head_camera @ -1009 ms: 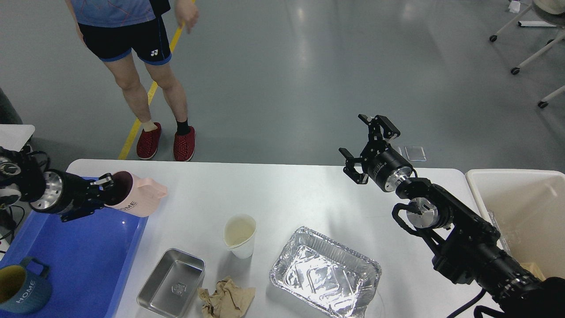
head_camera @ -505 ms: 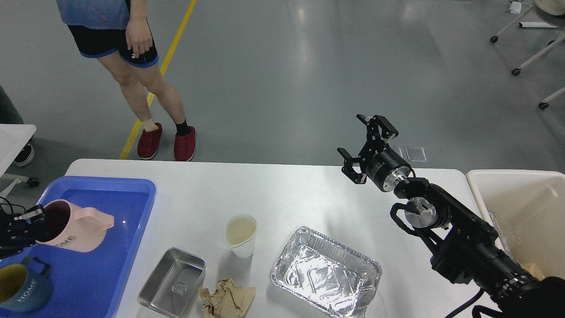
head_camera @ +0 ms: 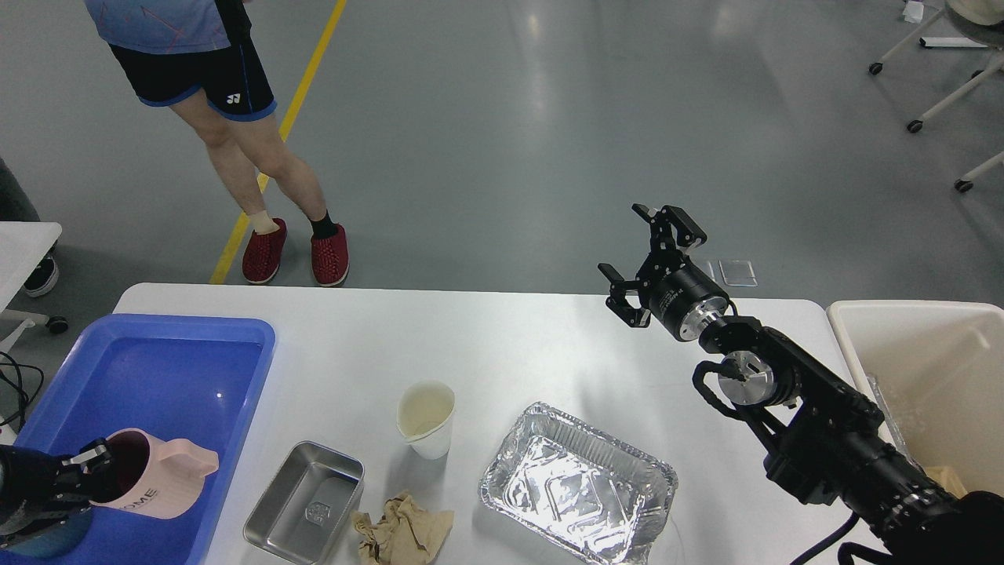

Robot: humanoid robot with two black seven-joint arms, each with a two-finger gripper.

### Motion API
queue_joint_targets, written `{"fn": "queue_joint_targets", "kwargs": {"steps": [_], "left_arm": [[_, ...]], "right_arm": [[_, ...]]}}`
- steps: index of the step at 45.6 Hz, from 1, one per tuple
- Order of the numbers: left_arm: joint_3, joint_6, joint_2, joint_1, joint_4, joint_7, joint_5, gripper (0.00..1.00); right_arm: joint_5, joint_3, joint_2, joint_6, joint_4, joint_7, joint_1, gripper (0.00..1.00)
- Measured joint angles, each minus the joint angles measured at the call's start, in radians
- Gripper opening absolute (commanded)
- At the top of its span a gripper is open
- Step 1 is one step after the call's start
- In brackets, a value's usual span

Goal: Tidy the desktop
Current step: 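Carry the pink mug into the blue tray with the left gripper, then release the pink mug in the blue tray and lift the left gripper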

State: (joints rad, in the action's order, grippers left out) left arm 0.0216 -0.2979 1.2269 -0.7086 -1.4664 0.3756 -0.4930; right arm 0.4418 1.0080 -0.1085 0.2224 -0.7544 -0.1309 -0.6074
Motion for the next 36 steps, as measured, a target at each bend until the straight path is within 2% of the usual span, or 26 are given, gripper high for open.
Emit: {"fn": "queue_joint_targets", "kwargs": {"steps": [23, 36], "left_arm": [[0.0, 0.013, -0.001, 0.035, 0.055, -0.002, 0.004, 0.03], [0.001, 0.058, -0.029, 0.085, 0.076, -0.006, 0.004, 0.05]], "right_arm": [[0.0, 0.001, 0.003, 0.002, 0.004, -0.001, 0.002, 1.0], [0.0, 0.001, 0.007, 0.002, 0.004, -0.001, 0.005, 1.0]]}}
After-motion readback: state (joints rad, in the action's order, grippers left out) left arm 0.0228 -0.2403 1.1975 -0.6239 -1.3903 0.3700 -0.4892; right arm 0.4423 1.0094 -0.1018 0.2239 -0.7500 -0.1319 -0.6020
